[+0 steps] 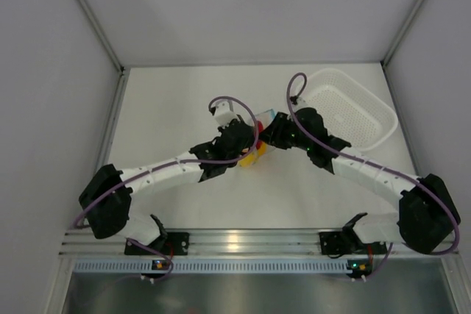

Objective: Open the zip-top bag and remove the fake food

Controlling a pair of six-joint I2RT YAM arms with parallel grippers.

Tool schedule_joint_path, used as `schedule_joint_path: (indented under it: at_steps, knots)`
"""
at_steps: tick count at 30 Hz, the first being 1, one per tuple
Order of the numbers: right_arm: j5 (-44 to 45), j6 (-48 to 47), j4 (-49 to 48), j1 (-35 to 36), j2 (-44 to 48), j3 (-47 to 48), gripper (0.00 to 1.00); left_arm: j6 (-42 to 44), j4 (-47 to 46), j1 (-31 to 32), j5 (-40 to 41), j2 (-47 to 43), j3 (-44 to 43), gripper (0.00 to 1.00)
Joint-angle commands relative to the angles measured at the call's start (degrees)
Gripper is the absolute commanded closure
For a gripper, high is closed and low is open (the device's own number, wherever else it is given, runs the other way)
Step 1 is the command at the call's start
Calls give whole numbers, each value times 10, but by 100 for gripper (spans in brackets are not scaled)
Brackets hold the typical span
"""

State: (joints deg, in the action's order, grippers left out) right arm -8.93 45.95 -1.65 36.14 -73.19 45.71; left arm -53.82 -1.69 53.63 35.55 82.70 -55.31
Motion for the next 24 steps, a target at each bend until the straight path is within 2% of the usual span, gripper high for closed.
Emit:
schedule_joint_path:
  at_steps: [1,3,11,24]
  knots:
    - [57,4,-16,9,-16,37,64,-31,-41,12,25,11,-23,100]
    - [83,-5,2,11,-32,52,64,-42,-41,16,28,14,-23,100]
    - [99,-19,9,15,-99,81,62,-34,-59,24,48,0,-5,100]
    - [111,-42,36,44,-193,104,46,-56,-79,24,60,-16,37,100]
